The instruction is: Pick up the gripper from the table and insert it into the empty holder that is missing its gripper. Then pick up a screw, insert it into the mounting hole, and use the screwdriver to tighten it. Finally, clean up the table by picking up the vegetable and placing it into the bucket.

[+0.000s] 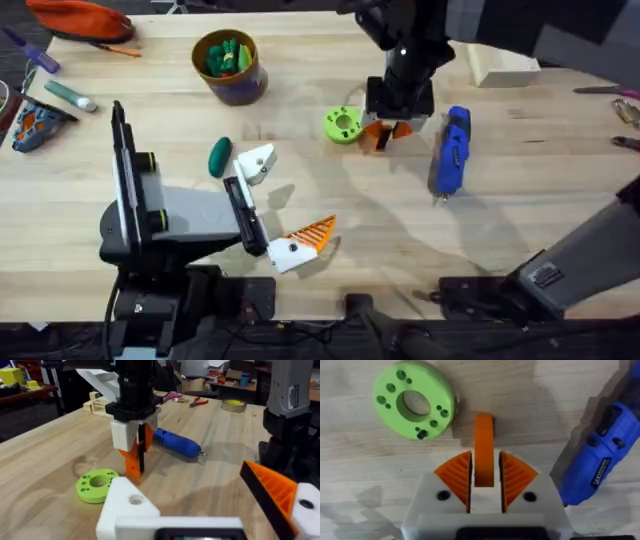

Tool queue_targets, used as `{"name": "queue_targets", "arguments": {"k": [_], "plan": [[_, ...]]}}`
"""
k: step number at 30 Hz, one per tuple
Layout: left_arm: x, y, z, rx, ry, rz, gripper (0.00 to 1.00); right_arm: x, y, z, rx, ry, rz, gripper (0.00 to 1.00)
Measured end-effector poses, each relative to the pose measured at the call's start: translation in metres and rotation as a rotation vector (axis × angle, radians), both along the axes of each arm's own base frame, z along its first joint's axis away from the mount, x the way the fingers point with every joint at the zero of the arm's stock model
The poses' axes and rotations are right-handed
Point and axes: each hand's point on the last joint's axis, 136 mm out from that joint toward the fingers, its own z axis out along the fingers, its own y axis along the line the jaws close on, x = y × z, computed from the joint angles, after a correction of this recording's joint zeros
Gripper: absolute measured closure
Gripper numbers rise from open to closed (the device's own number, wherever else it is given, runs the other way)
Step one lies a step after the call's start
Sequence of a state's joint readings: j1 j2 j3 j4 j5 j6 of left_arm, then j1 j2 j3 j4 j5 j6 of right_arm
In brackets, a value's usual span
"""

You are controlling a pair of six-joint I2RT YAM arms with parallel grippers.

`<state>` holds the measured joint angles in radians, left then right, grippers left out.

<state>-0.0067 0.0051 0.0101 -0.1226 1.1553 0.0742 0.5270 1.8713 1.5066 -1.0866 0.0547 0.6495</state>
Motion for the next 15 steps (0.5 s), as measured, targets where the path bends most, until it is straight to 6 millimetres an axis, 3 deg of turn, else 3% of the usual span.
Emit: {"name": "queue_targets", "arguments": {"k": [15], "plan": [[0.0,0.0,0.0,0.0,0.0,0.0,0.015,0.0001,0.0,0.0,0.0,0.0,0.007,0.879]]}}
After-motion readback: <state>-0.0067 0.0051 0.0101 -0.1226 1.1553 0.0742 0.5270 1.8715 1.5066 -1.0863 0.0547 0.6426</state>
